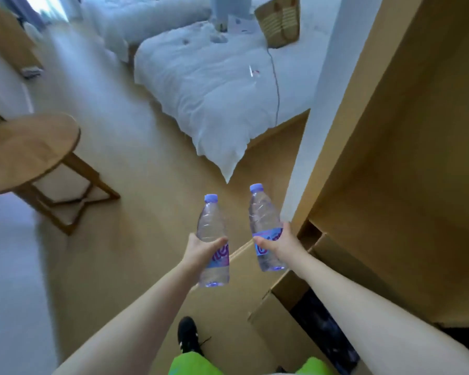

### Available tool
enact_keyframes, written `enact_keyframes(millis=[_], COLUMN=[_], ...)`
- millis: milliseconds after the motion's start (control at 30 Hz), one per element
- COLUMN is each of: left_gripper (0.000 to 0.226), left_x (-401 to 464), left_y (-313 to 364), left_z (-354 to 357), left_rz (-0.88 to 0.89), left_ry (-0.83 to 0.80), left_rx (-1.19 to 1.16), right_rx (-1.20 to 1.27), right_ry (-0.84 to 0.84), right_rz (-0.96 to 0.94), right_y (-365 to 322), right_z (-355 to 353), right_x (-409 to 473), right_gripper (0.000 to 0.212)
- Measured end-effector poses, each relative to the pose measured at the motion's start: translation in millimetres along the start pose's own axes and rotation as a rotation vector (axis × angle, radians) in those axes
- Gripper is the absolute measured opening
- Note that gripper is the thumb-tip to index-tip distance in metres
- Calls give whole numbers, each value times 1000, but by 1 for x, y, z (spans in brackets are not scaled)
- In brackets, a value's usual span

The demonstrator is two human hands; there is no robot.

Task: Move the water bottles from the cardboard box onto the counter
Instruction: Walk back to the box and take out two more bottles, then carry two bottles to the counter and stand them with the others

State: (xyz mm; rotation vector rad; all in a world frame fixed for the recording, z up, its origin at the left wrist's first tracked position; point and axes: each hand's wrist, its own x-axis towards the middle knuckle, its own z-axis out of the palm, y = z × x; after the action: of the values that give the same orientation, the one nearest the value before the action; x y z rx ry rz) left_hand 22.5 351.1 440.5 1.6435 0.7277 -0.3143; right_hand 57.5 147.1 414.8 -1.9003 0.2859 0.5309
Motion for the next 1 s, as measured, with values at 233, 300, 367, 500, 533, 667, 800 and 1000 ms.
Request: enact_keyframes(millis=[233, 300, 367, 500, 533, 667, 800, 1000], left_gripper=[59, 64, 67, 70, 69, 67, 66, 66], left_x=[60, 85, 112, 158, 168, 213, 266, 366], left_y=[18, 27, 39, 62, 68, 90, 111, 156], left_z=[-136, -176, -216, -294, -312, -364, -387, -409], left_rz=[-18, -17, -11, -19, -17, -29, -61, -104], left_ry=[150, 195, 244, 321, 333, 374, 414, 493], left_rx=[-154, -178, -183, -189, -181, -181, -213, -194], right_rx=[-55, -83, -102, -162, -179, -228, -239, -274], right_ry=[-96, -110, -123, -147, -155, -190, -235, -364], right_rz=[-122, -133, -147, -158, -174, -217, -257, -313], right_y=[-98, -125, -155, -214, -227, -273, -313, -373], right_z=[124, 162, 199, 264, 277, 322, 361, 402], right_x=[50, 70, 93, 132, 142, 186, 239, 344], right_gripper=[61, 61, 62, 64, 65, 64, 65, 65])
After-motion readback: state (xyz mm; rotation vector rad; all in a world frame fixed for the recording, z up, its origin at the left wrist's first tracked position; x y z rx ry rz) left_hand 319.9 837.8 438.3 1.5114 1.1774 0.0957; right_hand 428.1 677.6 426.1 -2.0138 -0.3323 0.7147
